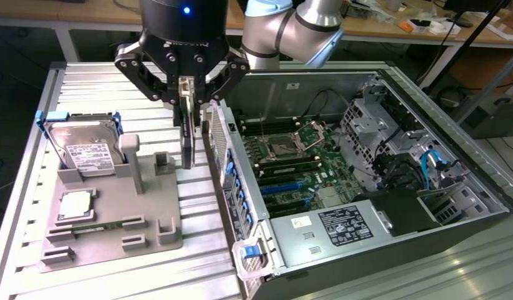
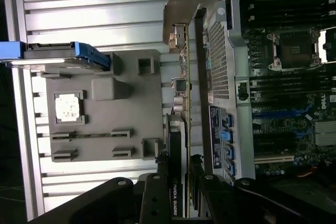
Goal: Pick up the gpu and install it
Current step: 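Pick up the gpu and move the gpu toward the slot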
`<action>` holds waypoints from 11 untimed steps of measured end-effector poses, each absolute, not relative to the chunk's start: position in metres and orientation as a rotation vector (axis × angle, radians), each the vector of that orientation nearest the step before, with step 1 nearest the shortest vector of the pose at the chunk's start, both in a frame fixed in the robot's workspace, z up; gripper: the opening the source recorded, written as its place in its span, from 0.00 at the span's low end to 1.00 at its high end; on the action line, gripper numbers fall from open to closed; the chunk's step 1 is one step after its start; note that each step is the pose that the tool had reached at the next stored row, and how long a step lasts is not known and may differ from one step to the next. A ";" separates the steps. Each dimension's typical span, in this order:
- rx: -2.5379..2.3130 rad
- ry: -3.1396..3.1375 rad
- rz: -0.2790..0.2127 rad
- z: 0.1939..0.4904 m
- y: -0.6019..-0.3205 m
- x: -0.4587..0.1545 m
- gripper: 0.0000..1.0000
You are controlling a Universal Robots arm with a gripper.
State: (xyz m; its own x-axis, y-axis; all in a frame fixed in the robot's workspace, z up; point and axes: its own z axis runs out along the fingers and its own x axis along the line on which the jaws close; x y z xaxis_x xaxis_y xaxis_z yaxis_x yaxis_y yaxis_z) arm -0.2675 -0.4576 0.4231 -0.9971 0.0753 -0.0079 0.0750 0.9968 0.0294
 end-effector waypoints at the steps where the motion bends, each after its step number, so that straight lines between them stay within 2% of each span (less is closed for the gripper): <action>1: 0.118 3.130 0.045 0.423 -0.458 -0.265 0.27; 11: 0.118 3.130 0.045 0.423 -0.458 -0.243 0.27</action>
